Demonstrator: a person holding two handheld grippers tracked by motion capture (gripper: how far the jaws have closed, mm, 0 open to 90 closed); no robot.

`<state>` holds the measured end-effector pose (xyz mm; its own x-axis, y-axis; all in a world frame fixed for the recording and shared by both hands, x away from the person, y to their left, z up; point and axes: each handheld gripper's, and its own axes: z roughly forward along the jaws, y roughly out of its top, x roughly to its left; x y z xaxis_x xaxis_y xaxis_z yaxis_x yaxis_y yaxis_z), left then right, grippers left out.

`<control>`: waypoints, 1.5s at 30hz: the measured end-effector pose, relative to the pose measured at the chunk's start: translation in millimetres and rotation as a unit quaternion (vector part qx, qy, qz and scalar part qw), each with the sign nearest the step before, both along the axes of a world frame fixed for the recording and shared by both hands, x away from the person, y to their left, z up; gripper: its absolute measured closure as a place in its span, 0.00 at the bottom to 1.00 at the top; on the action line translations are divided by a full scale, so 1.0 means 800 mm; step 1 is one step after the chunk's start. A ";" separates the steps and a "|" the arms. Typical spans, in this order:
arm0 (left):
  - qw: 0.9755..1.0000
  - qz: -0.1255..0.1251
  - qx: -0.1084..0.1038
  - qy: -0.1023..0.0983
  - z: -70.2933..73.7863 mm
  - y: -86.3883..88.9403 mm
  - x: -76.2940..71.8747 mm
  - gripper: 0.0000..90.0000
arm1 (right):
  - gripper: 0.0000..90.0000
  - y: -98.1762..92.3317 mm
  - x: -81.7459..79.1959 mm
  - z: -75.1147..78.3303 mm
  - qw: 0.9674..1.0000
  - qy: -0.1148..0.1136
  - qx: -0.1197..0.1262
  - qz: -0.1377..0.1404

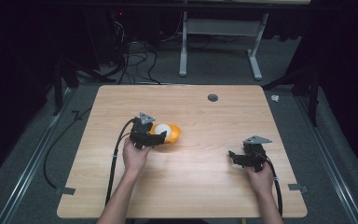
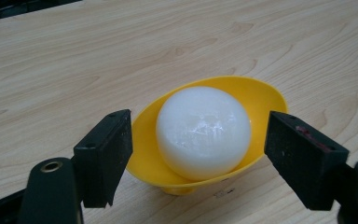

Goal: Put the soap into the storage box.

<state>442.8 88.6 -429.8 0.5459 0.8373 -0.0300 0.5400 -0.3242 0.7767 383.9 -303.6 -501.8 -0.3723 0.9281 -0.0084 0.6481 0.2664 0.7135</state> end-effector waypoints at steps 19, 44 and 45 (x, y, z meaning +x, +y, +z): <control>1.000 -0.001 0.007 -0.010 0.011 0.009 -0.013 0.26 | 0.28 0.000 0.000 0.000 1.000 0.000 0.000 0.000; 1.000 0.019 -0.010 -0.011 0.005 0.032 -0.033 0.26 | 0.28 0.000 0.000 0.000 1.000 -0.001 -0.001 0.000; 1.000 0.018 -0.011 -0.011 0.005 0.033 -0.034 0.26 | 0.28 0.000 0.000 0.000 1.000 -0.001 0.000 0.000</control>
